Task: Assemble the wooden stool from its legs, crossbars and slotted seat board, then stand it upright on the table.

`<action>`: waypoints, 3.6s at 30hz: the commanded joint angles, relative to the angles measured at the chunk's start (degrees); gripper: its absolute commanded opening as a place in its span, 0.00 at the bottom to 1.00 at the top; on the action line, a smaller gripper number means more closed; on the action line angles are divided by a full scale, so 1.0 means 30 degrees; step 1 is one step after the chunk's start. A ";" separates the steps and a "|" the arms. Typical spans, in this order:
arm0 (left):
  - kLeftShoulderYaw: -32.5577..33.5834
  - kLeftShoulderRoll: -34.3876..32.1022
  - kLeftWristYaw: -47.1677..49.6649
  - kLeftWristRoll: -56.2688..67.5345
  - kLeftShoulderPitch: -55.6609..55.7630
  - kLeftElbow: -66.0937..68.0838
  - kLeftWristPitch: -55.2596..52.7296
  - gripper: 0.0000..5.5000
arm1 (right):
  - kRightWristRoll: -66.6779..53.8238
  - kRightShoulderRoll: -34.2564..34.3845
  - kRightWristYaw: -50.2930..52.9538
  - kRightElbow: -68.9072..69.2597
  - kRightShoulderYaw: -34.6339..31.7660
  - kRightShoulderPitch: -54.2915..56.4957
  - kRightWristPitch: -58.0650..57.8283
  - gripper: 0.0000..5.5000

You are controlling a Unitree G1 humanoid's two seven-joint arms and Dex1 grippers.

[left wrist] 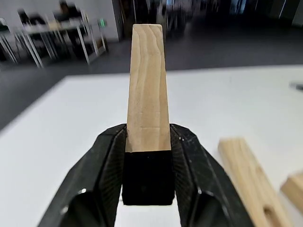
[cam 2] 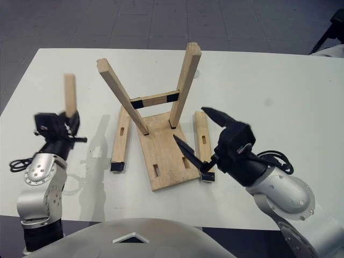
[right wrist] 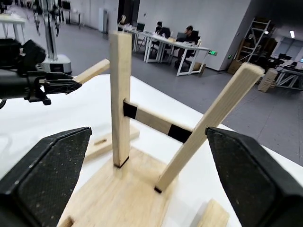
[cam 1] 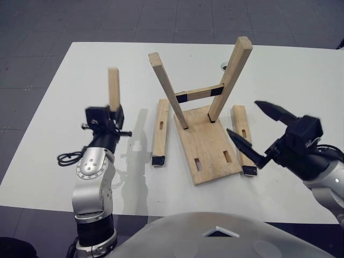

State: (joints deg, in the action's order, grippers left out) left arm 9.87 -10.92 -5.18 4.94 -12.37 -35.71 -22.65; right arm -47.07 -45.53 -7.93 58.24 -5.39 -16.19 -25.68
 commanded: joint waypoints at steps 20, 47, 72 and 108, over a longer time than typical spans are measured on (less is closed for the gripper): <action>-0.5969 0.0299 0.1056 -0.7518 -0.5292 -0.0505 1.6117 0.24 | -0.6255 0.7561 0.5071 -0.3035 0.7092 1.3395 -0.5293 0.81; -0.7539 0.0218 0.0901 -0.8497 -0.5836 0.0301 1.6487 0.24 | -0.7166 0.9696 0.4174 -0.4611 0.6927 1.5262 -0.7280 0.34; -0.5270 0.1959 0.1641 -0.6444 -0.4657 -0.1901 1.3781 0.41 | -0.6111 0.7262 0.4784 -0.3382 0.3798 1.3307 -0.7041 0.07; -0.9562 -0.0394 -0.2693 -1.0178 -0.4521 -0.2137 0.9127 0.41 | -1.0750 0.0867 0.3659 -0.0141 0.3146 0.9852 -0.5935 0.07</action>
State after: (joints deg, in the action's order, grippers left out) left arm -16.39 -10.72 -10.95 -24.02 -25.33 -43.35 5.81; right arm -78.76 -43.82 3.46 56.92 1.91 10.45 -43.74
